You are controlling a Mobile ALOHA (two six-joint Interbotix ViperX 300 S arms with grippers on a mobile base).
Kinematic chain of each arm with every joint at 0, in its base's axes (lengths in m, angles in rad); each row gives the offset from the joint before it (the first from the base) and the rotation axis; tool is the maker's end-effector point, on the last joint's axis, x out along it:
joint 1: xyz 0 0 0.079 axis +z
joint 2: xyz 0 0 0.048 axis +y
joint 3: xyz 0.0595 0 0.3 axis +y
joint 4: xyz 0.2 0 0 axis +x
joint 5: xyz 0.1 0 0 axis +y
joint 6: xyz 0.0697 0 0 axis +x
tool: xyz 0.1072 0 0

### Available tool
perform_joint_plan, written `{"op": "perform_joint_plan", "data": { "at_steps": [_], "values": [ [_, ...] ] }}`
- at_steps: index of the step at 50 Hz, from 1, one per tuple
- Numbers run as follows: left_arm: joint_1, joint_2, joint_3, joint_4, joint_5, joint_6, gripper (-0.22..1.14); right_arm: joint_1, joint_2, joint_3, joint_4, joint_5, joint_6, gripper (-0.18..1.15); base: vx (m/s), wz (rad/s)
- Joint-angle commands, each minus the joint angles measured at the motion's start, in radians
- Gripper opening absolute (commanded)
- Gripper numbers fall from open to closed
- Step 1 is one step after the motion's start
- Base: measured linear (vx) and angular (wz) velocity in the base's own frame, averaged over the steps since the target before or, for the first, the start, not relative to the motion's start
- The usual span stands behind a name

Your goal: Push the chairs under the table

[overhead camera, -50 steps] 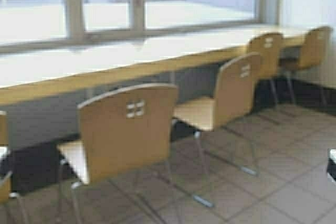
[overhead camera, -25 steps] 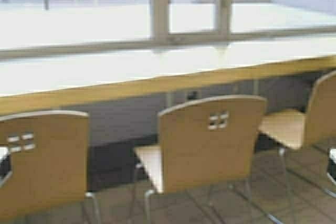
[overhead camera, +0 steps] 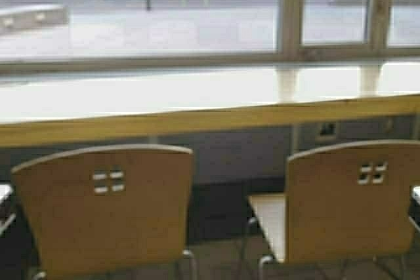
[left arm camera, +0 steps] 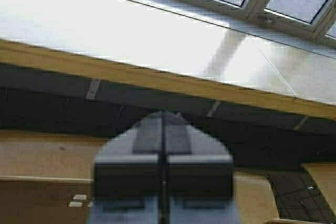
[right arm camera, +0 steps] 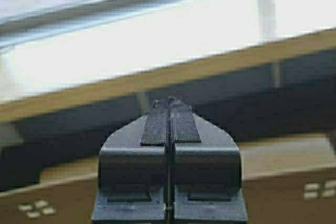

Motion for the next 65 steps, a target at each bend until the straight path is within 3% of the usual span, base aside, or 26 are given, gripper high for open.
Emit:
{"op": "perform_joint_plan", "data": {
  "at_steps": [1, 17, 32, 38, 44, 56, 65],
  "values": [
    [-0.069, 0.118, -0.069, -0.031, -0.018, -0.061, 0.03, 0.081, 0.089, -0.069, 0.064, 0.0, 0.002, 0.04, 0.12, 0.26],
    [-0.295, 0.595, -0.265, -0.268, -0.132, -0.201, 0.03, 0.094, 0.356, -0.169, 0.336, 0.0, 0.0, 0.05, 0.13, 0.28],
    [-0.334, 0.881, -0.339, -0.463, -0.135, -0.331, 0.05, 0.132, 0.701, -0.25, 0.574, 0.029, 0.0, 0.06, 0.11, 0.23],
    [-0.345, 0.937, -0.35, -0.494, -0.135, -0.408, 0.1, 0.143, 0.836, -0.298, 0.65, 0.063, 0.0, 0.11, 0.09, 0.12],
    [-0.35, 0.985, -0.374, -0.495, -0.129, -0.456, 0.31, 0.156, 0.954, -0.373, 0.724, 0.077, -0.002, 0.28, 0.08, 0.1],
    [-0.35, 1.089, -0.431, -0.538, -0.086, -0.497, 1.0, 0.156, 1.149, -0.538, 0.854, 0.213, 0.0, 1.0, 0.05, 0.04],
    [-0.35, 1.161, -0.483, -0.611, -0.011, -0.529, 1.02, 0.156, 1.249, -0.603, 1.106, 0.247, 0.003, 1.03, 0.06, -0.02]
  ]
}}
